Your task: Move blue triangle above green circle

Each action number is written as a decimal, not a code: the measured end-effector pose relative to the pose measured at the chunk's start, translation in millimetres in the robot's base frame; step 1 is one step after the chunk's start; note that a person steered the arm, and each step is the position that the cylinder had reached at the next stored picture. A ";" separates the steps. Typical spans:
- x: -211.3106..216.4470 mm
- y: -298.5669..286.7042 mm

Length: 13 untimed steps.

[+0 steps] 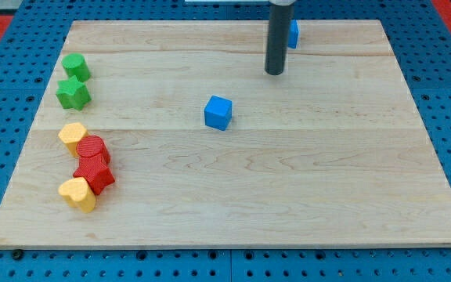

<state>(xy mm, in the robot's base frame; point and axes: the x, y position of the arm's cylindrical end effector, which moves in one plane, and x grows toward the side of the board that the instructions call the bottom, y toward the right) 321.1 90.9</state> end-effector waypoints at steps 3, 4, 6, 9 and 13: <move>0.1 81.2; 0.1 122.9; -61.4 159.6; -100.9 11.5; -102.5 -164.2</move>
<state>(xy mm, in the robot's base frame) 218.5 -73.3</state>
